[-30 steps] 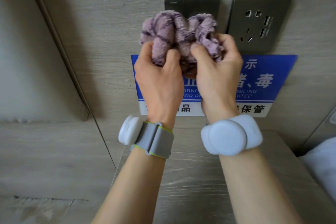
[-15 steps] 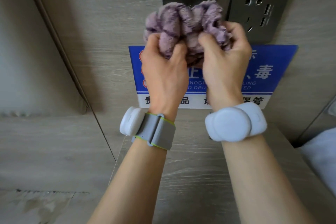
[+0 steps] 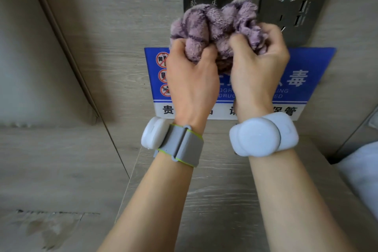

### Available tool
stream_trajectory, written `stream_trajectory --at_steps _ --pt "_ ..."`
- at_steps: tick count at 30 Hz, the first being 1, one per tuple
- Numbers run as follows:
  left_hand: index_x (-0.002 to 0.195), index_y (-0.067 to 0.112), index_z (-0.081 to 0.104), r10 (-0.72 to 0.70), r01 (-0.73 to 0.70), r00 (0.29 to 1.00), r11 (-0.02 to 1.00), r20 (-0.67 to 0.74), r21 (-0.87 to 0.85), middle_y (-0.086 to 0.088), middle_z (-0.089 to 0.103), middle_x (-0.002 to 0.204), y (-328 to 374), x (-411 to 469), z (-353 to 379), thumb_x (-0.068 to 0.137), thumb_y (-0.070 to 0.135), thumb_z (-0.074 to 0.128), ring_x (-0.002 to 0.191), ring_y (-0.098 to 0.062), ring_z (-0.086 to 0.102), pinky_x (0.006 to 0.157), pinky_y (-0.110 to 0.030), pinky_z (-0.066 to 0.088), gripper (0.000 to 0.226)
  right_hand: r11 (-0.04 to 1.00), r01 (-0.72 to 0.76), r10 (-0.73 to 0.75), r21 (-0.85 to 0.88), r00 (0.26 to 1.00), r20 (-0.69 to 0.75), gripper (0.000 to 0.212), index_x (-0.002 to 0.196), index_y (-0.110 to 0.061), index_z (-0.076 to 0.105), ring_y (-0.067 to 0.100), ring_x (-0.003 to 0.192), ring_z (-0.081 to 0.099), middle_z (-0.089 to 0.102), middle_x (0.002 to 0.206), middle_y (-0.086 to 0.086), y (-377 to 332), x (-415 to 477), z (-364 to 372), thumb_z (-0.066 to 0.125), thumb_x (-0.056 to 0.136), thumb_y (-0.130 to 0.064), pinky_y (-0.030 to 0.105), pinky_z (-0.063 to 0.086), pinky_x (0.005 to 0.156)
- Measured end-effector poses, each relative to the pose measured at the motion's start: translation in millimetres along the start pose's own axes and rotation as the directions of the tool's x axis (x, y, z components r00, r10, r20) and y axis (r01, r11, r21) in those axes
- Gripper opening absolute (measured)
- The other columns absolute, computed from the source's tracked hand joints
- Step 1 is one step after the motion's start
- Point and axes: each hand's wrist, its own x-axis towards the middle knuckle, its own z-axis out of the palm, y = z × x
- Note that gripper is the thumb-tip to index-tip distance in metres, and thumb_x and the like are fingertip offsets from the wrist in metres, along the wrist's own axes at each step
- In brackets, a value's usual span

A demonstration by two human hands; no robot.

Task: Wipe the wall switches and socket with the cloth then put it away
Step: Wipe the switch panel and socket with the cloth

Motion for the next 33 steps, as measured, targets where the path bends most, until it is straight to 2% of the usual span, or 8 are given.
stream_trajectory --at_steps 4,7,9,15,21,23,27,33 --pt "0.074 0.021 0.047 -0.034 0.027 0.990 0.998 -0.138 -0.052 0.003 0.058 0.073 -4.1 8.1 -7.8 0.080 0.018 0.057 0.070 -0.021 0.048 0.081 -0.053 0.054 0.013 0.998 -0.041 0.048 -0.047 0.984 0.171 0.019 0.083 -0.016 0.060 -0.003 0.061 0.056 0.064 0.072 -0.007 1.3 -4.6 10.2 0.071 0.080 -0.001 0.018 0.050 0.062" --pt "0.082 0.018 0.052 -0.019 0.018 1.000 0.999 0.023 0.032 -0.004 0.064 0.084 0.5 4.1 -1.9 0.081 0.021 0.060 0.080 -0.031 0.060 0.083 -0.054 0.055 0.008 1.000 0.003 -0.002 -0.018 0.999 0.039 0.017 0.087 -0.012 0.061 -0.003 0.063 0.059 0.065 0.074 -0.005 1.0 1.6 0.5 0.069 0.079 0.001 0.020 0.051 0.063" --pt "0.089 0.011 0.056 -0.011 0.002 0.995 0.997 0.101 0.080 -0.003 0.066 0.086 2.4 0.2 1.7 0.085 0.018 0.063 0.081 -0.027 0.060 0.084 -0.050 0.055 0.010 1.000 0.003 -0.002 0.012 1.000 -0.024 0.017 0.086 -0.011 0.060 -0.002 0.063 0.058 0.065 0.073 -0.004 2.1 5.1 -4.7 0.067 0.079 0.002 0.021 0.051 0.062" --pt "0.076 0.021 0.047 -0.066 0.053 0.985 0.995 -0.157 -0.086 0.003 0.057 0.075 -6.0 11.1 -10.2 0.075 0.021 0.053 0.071 -0.019 0.049 0.083 -0.058 0.054 0.005 0.998 -0.042 0.052 -0.050 0.974 0.219 0.021 0.084 -0.017 0.061 -0.005 0.062 0.057 0.064 0.073 -0.008 2.3 -7.4 15.1 0.072 0.080 0.000 0.016 0.050 0.064" --pt "0.082 0.021 0.050 -0.078 0.061 0.984 0.993 0.162 0.104 -0.002 0.066 0.086 -0.1 2.6 2.4 0.085 0.020 0.063 0.089 -0.029 0.068 0.081 -0.056 0.058 0.013 1.000 -0.005 0.003 -0.022 0.995 -0.100 0.016 0.081 -0.017 0.059 -0.002 0.059 0.055 0.063 0.070 -0.007 3.6 3.1 -3.5 0.066 0.075 -0.004 0.024 0.048 0.061" --pt "0.080 0.020 0.050 -0.056 0.049 0.992 0.997 0.110 0.068 0.000 0.062 0.079 -0.3 2.6 0.4 0.082 0.021 0.062 0.080 -0.026 0.064 0.080 -0.057 0.057 0.012 0.999 -0.013 0.011 -0.038 0.998 -0.060 0.016 0.082 -0.017 0.060 -0.002 0.059 0.056 0.063 0.069 -0.008 3.5 1.6 -0.5 0.066 0.076 -0.004 0.024 0.049 0.062" --pt "0.074 0.020 0.045 -0.059 0.053 0.992 0.997 -0.110 -0.058 0.002 0.055 0.074 -3.9 8.8 -6.8 0.076 0.022 0.054 0.071 -0.022 0.048 0.081 -0.057 0.054 0.009 0.997 -0.043 0.052 -0.065 0.987 0.155 0.018 0.083 -0.017 0.064 0.002 0.065 0.059 0.067 0.072 -0.006 1.6 -4.0 10.3 0.072 0.079 -0.002 0.024 0.053 0.066" --pt "0.085 0.018 0.053 -0.057 0.044 0.988 0.995 0.146 0.090 0.000 0.065 0.084 1.8 0.3 2.8 0.085 0.020 0.064 0.090 -0.029 0.067 0.081 -0.054 0.058 0.011 1.000 0.001 -0.003 -0.019 0.994 -0.110 0.016 0.081 -0.016 0.062 0.001 0.064 0.059 0.065 0.071 -0.006 2.4 4.4 -4.9 0.068 0.076 -0.002 0.024 0.052 0.063"
